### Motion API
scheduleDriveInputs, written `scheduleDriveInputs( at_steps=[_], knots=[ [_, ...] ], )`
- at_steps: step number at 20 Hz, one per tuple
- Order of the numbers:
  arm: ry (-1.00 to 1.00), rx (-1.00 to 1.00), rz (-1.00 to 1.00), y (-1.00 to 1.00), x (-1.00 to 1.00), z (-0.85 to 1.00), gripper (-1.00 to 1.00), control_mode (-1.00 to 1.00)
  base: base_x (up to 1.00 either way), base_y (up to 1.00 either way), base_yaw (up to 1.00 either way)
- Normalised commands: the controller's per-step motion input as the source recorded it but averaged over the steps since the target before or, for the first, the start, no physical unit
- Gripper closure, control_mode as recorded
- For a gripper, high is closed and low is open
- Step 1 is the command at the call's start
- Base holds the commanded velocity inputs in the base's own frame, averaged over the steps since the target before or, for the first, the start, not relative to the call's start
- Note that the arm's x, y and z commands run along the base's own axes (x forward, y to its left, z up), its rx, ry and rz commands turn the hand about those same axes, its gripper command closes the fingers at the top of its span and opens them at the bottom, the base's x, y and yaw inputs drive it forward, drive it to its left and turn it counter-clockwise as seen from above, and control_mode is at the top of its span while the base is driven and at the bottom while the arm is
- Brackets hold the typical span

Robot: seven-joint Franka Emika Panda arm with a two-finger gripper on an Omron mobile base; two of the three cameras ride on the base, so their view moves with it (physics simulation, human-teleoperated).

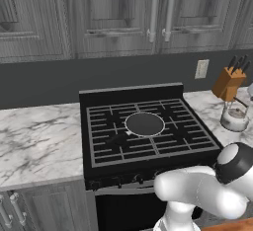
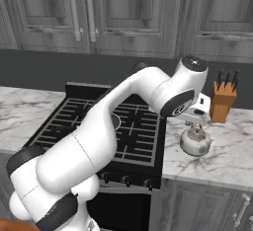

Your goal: Pick the kettle from the counter and place it on a stove burner. Then turn the burner on.

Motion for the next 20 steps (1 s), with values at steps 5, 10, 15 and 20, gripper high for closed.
scheduleDriveInputs(
  at_steps=[5, 10, 15, 20],
  knots=[
    [0.0, -0.03, 0.0, -0.37, 0.06, -0.22, -1.0, -1.0, 0.0, 0.0, 0.0],
    [0.0, -0.1, 0.0, -0.08, 0.09, -0.42, -1.0, -1.0, 0.0, 0.0, 0.0],
    [0.0, -0.1, 0.0, -0.03, 0.12, -0.48, -1.0, -1.0, 0.0, 0.0, 0.0],
    [0.0, -0.04, 0.0, -0.01, 0.21, -0.38, -1.0, -1.0, 0.0, 0.0, 0.0]
  ],
)
